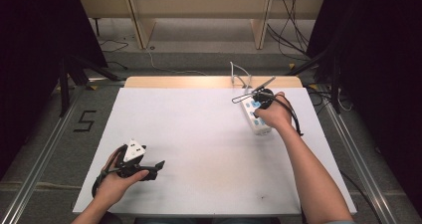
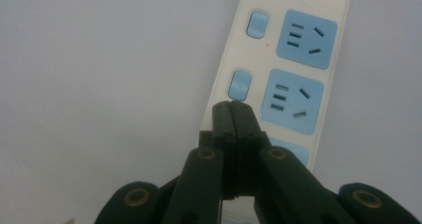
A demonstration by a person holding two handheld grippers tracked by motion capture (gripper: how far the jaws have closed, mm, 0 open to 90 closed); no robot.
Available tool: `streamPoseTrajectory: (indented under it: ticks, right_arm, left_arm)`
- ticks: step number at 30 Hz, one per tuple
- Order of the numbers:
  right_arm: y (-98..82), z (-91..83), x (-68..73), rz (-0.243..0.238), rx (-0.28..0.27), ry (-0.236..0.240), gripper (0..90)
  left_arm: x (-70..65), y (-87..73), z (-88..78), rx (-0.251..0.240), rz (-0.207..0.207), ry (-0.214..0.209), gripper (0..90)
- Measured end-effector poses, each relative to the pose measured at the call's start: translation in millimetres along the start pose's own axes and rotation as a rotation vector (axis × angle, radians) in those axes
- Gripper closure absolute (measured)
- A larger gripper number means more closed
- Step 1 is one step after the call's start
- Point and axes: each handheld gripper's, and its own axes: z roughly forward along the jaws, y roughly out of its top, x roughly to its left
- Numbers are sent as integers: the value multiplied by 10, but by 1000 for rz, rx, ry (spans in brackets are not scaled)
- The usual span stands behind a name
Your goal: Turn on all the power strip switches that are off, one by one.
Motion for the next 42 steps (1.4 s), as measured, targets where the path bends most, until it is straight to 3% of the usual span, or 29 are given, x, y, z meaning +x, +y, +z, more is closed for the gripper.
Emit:
streamPoseTrajectory:
  ticks: [17,42]
  right_arm:
    - [-16,3,10,7,56,8,900]
    - [-19,73,35,-1,96,6,900]
  left_arm:
    - [1,0,-2,-1,-1,0,149]
    - [0,2,-2,-1,1,0,149]
